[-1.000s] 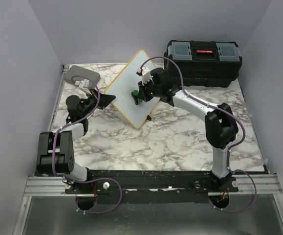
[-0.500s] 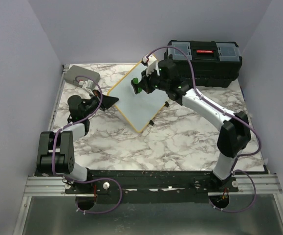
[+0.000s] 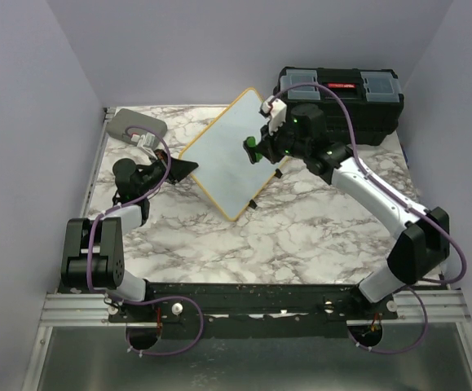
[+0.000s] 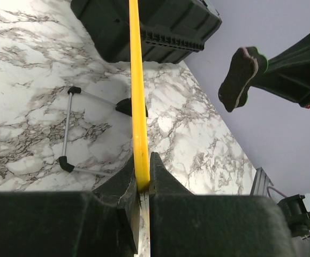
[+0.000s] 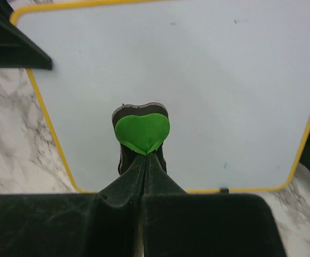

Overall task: Erase the whiteboard
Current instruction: Place the whiteboard eraser at the center of the board.

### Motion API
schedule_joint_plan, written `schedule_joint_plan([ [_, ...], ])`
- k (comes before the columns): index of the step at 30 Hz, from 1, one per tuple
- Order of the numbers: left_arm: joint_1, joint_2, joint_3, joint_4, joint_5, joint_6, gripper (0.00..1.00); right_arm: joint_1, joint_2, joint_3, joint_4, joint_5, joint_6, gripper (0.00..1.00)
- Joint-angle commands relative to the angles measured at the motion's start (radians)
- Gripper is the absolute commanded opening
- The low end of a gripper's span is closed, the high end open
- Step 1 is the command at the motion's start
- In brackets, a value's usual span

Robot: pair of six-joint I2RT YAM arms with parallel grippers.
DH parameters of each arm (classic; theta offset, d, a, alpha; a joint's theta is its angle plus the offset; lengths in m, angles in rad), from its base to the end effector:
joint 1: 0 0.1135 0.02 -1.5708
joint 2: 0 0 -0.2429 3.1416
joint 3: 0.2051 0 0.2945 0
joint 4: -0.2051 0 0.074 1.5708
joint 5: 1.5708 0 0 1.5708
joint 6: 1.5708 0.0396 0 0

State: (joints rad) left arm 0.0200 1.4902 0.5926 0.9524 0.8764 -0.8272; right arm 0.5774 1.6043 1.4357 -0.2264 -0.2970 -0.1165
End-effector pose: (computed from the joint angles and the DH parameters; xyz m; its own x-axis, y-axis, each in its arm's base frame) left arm 0.3268 -0.0239 0.1730 -0.5182 -0.4815 -0.7069 0.5510 0.4443 -0.7064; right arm 0.3504 0.2421 0.3240 -0.2333 -0.2846 -0.9298 -0.7807 0.6249 0.0046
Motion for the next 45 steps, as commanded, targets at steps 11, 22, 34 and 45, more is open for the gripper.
schedule_joint_plan([
  [11,-0.005,-0.018,-0.007,0.062,0.055,-0.038,0.25,-0.335,-0.322,-0.333,-0.339,0.168,-0.218,0.01],
  [22,-0.005,-0.048,-0.008,0.003,0.026,-0.017,0.47,-0.494,-0.245,-0.511,-0.34,0.282,-0.331,0.01],
  [34,0.004,-0.11,-0.017,-0.072,-0.018,0.028,0.75,-0.493,-0.057,-0.523,-0.259,0.334,-0.337,0.05],
  [45,0.033,-0.173,-0.038,-0.078,-0.056,0.023,0.78,-0.493,-0.016,-0.524,-0.269,0.319,-0.33,0.45],
])
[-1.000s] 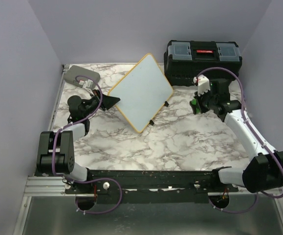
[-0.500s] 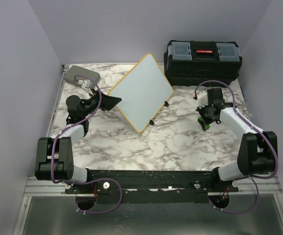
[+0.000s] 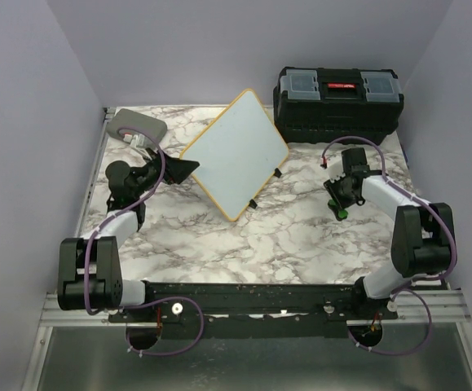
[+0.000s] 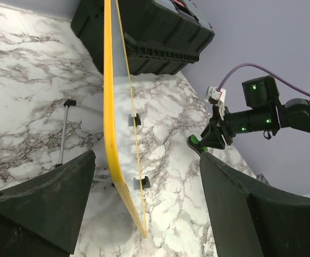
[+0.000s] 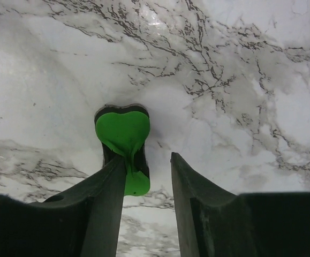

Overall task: Erase the whiteboard
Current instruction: Place the whiteboard eraser at the center of the board.

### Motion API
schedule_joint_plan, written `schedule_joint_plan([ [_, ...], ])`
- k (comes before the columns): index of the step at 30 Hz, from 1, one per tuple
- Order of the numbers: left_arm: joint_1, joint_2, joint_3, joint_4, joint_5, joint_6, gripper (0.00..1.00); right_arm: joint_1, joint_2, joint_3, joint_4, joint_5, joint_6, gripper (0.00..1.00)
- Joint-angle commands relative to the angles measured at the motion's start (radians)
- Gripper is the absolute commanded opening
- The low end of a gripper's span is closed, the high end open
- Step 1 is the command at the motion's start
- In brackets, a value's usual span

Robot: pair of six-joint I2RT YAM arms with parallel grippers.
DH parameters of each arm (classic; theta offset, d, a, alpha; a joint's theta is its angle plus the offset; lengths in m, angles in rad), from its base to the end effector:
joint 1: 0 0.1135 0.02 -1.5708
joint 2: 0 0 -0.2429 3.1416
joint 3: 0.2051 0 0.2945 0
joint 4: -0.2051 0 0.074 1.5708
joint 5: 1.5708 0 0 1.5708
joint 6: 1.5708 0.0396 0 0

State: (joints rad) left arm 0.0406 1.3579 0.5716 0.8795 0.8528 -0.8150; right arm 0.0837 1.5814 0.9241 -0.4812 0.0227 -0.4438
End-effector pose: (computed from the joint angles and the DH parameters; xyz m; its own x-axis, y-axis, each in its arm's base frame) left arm 0.3154 -0.0170 0.1985 -0.4620 -0.4979 -0.7339 0.5632 0.4745 -0.6765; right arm 0.3340 0.0271 0.1246 -0.7854 -0.4966 -0.3695 -0.4554 0.8679 -0.1985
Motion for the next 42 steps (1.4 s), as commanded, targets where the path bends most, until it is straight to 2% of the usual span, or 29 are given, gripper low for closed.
schedule_joint_plan([
  [1,0.016,-0.047,-0.017,-0.006,-0.035,0.012,0.78,0.001,0.002,-0.008,-0.022,0.0,-0.002,0.48],
  [11,0.049,-0.112,-0.038,-0.031,-0.077,0.008,0.79,0.001,-0.071,0.073,-0.112,-0.043,0.02,0.74],
  [22,0.07,-0.158,-0.035,-0.064,-0.085,0.013,0.8,0.001,-0.051,0.064,-0.123,0.003,0.016,0.82],
  [27,0.076,-0.179,-0.034,-0.075,-0.081,0.013,0.8,0.0,0.007,0.028,-0.114,0.026,-0.009,0.89],
  [32,0.084,-0.198,-0.027,-0.089,-0.077,0.013,0.8,0.001,-0.058,0.023,-0.119,0.028,-0.024,0.98],
  [38,0.099,-0.224,-0.024,-0.098,-0.075,0.01,0.8,0.001,-0.115,0.079,-0.165,-0.016,-0.012,0.99],
  [40,0.108,-0.236,-0.023,-0.105,-0.074,0.012,0.8,0.001,-0.126,0.094,-0.19,-0.093,-0.003,1.0],
  [42,0.112,-0.242,-0.022,-0.111,-0.072,0.011,0.8,0.001,-0.105,0.074,-0.162,-0.057,-0.002,1.0],
])
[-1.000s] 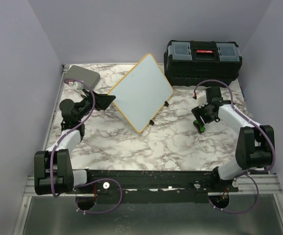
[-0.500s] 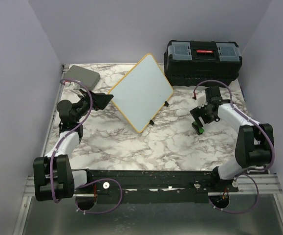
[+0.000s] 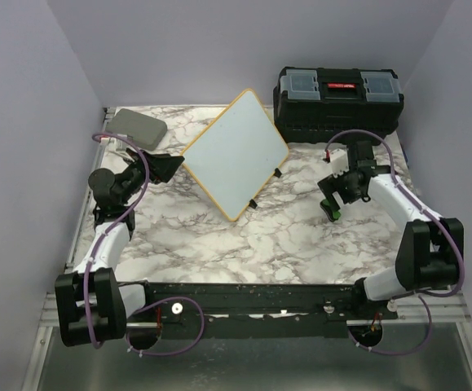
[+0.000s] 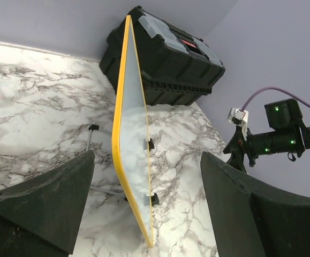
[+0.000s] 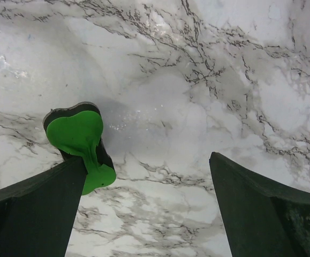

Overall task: Erase the whiteboard
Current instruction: Place the whiteboard eraser at the center of the board.

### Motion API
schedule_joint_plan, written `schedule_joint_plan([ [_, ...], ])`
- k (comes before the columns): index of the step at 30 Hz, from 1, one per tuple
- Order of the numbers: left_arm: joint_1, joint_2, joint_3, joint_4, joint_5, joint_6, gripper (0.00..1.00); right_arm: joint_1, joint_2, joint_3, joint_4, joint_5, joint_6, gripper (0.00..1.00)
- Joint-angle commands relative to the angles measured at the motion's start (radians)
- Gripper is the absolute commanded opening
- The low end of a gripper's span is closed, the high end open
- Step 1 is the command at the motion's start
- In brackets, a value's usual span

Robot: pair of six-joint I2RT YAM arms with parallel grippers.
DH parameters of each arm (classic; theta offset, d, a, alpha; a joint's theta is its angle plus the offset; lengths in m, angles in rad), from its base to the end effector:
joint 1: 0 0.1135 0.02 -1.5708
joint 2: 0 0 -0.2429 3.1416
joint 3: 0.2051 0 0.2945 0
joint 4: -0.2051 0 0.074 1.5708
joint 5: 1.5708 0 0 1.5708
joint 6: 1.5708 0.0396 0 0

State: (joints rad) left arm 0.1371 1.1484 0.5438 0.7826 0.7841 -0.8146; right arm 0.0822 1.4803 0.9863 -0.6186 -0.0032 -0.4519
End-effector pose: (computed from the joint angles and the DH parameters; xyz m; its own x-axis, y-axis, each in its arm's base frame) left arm 0.2932 0.0122 0.2386 -0.3101 -0.5627 -0.7663 0.5336 0.5640 -0.6302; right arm 0.3295 0.0273 0.1696 -0.7676 -0.5014 -0.3992 -0.4654 0.8643 -0.1906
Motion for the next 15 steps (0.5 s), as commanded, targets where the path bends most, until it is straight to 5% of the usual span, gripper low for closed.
schedule_joint_plan([
  [1,0.017,-0.032,0.008,-0.012,0.0,0.008,0.8,0.001,0.021,0.0,-0.005,0.053,0.002,1.0],
  [4,0.019,-0.034,0.008,-0.003,0.01,-0.001,0.8,-0.002,0.062,-0.024,0.056,0.235,0.024,1.0],
  [5,0.021,-0.038,0.007,-0.003,0.011,0.0,0.8,-0.023,0.047,-0.004,0.026,0.143,0.037,1.0],
  [7,0.023,-0.043,0.007,-0.006,0.01,0.001,0.8,-0.119,0.034,0.108,-0.151,-0.274,0.032,0.99],
  [8,0.023,-0.044,0.007,-0.007,0.01,0.001,0.8,-0.134,0.052,0.133,-0.175,-0.287,0.021,0.97],
  [10,0.022,-0.043,0.009,0.002,0.014,-0.009,0.8,-0.026,0.061,0.046,0.041,0.306,0.037,1.0],
  [11,0.022,-0.043,0.009,0.009,0.018,-0.017,0.8,-0.018,0.056,0.016,0.107,0.355,0.02,1.0],
  [13,0.025,-0.056,0.007,0.003,0.022,-0.014,0.8,-0.107,0.053,0.12,-0.088,-0.025,0.061,1.0],
  [15,0.027,-0.075,-0.004,-0.003,0.011,-0.01,0.8,-0.119,0.057,0.145,-0.13,-0.075,0.058,1.0],
])
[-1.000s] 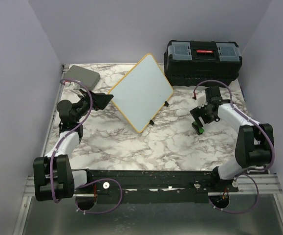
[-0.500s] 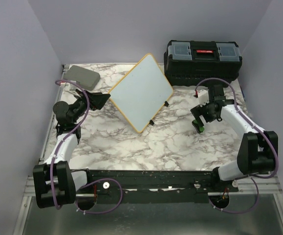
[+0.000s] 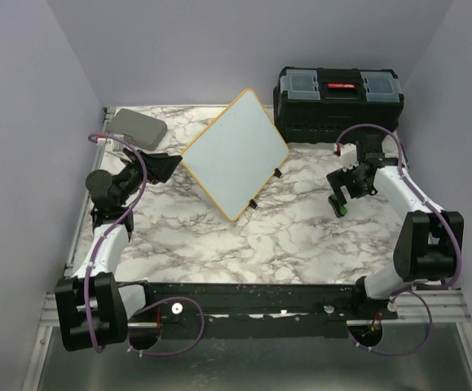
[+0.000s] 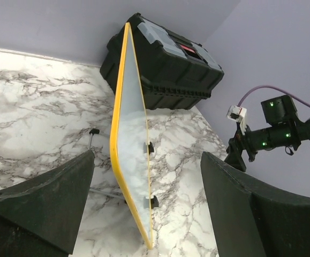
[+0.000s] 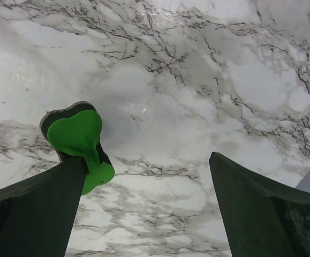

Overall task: Erase the whiteboard
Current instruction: Place the whiteboard eraser at the center of the board.

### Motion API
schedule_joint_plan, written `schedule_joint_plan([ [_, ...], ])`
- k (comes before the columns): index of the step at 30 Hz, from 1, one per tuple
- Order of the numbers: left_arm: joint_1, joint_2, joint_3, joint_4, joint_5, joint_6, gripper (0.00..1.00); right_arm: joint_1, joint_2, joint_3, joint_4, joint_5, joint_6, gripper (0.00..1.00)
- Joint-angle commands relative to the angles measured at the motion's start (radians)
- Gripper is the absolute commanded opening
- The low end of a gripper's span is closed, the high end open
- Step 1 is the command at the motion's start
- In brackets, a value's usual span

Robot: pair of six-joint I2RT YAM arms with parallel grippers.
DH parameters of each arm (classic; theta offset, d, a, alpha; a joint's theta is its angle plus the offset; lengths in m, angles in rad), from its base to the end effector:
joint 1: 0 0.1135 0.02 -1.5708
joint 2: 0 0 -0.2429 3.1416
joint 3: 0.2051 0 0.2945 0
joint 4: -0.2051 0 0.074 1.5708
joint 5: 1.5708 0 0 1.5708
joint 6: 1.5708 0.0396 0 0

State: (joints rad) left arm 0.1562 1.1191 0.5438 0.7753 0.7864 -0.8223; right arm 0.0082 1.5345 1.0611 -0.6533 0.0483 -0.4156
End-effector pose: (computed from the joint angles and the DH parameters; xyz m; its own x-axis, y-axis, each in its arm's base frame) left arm 0.2893 0.0172 0.2457 -0.2880 -0.5693 -0.7700 0.5354 0.5710 -0.6224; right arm 0.3439 0.0009 0.1756 -0.8312 -0.4101 -0.3755 -0.3531 0.9109 -0.2134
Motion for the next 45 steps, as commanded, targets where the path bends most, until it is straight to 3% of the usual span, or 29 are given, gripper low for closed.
schedule_joint_plan([
  [1,0.009,-0.052,-0.009,0.014,0.007,-0.009,0.8,-0.044,-0.001,0.037,-0.036,-0.066,0.029,1.0],
  [2,0.009,-0.057,-0.013,0.024,0.014,-0.02,0.8,-0.046,0.0,0.024,-0.017,-0.036,0.037,1.0],
  [3,0.008,-0.063,-0.014,0.029,0.026,-0.027,0.8,-0.068,0.006,0.042,-0.067,-0.12,0.035,1.0],
  [4,0.008,-0.074,-0.015,0.023,0.033,-0.022,0.8,-0.097,0.017,0.067,-0.135,-0.303,0.022,1.0],
  [5,0.009,-0.09,-0.017,0.004,0.033,-0.011,0.8,-0.103,0.026,0.074,-0.169,-0.296,-0.001,1.0],
  [7,0.009,-0.116,-0.021,-0.01,0.033,-0.003,0.81,0.033,-0.011,-0.09,0.11,0.2,0.001,1.0],
  [8,0.009,-0.125,-0.024,-0.007,0.035,-0.011,0.81,0.041,-0.024,-0.14,0.165,0.261,-0.024,1.0],
  [10,0.009,-0.15,-0.022,-0.018,0.056,-0.018,0.81,-0.098,0.022,-0.001,-0.099,-0.219,-0.006,1.0],
  [11,0.009,-0.168,-0.022,-0.038,0.056,-0.002,0.81,-0.122,0.047,0.032,-0.156,-0.329,-0.018,1.0],
  [12,0.007,-0.189,-0.023,-0.053,0.055,0.006,0.81,-0.104,0.04,0.009,-0.101,-0.243,-0.005,1.0],
  [13,0.005,-0.21,-0.025,-0.058,0.056,0.005,0.81,-0.071,0.009,-0.05,0.008,-0.041,-0.007,1.0],
  [14,0.003,-0.224,-0.024,-0.064,0.067,0.003,0.81,-0.056,-0.013,-0.094,0.085,0.027,-0.008,1.0],
  [15,-0.016,-0.299,0.004,-0.171,0.097,0.039,0.81,-0.095,-0.026,-0.043,-0.043,-0.205,-0.02,1.0],
  [18,-0.069,-0.357,0.017,-0.226,0.093,0.052,0.81,-0.095,-0.053,-0.075,0.018,-0.157,-0.031,1.0],
  [21,-0.153,-0.388,0.032,-0.298,0.07,0.083,0.81,-0.096,-0.105,-0.08,-0.015,-0.282,-0.066,0.96],
  [24,-0.274,-0.386,0.011,-0.271,0.022,0.054,0.79,-0.095,-0.141,-0.095,0.011,-0.273,-0.079,0.83],
  [25,-0.314,-0.375,0.001,-0.252,0.001,0.042,0.79,-0.094,-0.142,-0.103,0.018,-0.247,-0.088,0.72],
  [26,-0.371,-0.363,-0.004,-0.243,-0.023,0.039,0.78,-0.093,-0.137,-0.108,0.018,-0.228,-0.096,0.68],
  [28,-0.497,-0.316,-0.003,-0.241,-0.096,0.049,0.76,-0.094,-0.124,-0.105,-0.014,-0.229,-0.122,0.74],
  [30,-0.62,-0.245,0.003,-0.208,-0.163,0.045,0.74,-0.093,-0.123,-0.112,-0.04,-0.258,-0.147,0.91],
  [32,-0.728,-0.149,0.015,-0.145,-0.219,0.017,0.71,-0.093,-0.134,-0.122,-0.05,-0.301,-0.169,0.98],
  [37,-0.896,0.145,0.055,0.119,-0.282,-0.108,0.7,-0.094,-0.194,-0.114,-0.102,-0.483,-0.233,0.98],
  [39,-0.924,0.248,0.072,0.233,-0.275,-0.151,0.73,-0.093,-0.23,-0.106,-0.13,-0.584,-0.271,0.98],
  [41,-0.937,0.319,0.088,0.331,-0.242,-0.147,0.98,-0.093,-0.262,-0.089,-0.17,-0.691,-0.315,0.97],
  [45,-0.943,0.355,0.107,0.343,-0.125,0.036,0.99,-0.094,-0.318,-0.061,-0.274,-0.888,-0.439,0.97],
])
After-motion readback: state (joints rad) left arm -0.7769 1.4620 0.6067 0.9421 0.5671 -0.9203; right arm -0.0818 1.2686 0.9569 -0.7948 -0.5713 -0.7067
